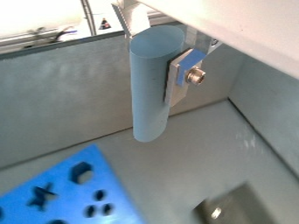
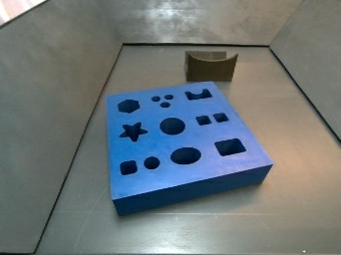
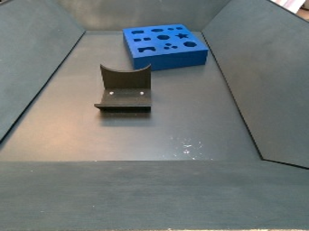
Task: Pick up the oval object. Move up. Move to above the board. Insert the oval object.
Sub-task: Move to above the board.
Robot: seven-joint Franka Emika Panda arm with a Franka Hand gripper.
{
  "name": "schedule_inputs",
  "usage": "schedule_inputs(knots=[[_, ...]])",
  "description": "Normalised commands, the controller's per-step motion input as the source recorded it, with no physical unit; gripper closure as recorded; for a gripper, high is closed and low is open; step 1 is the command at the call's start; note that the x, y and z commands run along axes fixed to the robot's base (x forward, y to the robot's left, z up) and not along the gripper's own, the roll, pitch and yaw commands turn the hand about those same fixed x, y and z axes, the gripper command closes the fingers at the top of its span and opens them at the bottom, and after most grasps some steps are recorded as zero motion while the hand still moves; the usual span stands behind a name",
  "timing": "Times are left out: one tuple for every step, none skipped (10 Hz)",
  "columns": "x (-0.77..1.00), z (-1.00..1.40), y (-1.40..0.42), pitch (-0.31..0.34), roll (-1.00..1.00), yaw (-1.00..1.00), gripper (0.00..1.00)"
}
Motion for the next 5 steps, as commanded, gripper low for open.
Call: schedule_inputs(knots=[[0.12, 0.18, -1.00, 0.091, 0.02, -1.00, 1.00], [0.14, 0.18, -1.00, 0.131, 0.01, -1.00, 1.00], [0.15, 0.19, -1.00, 0.167, 0.01, -1.00, 1.00], [0.18, 0.19, -1.00, 0.198, -0.01, -0.73, 1.00], [0.20, 0.19, -1.00, 0.196, -0.01, -0.50, 1.00]])
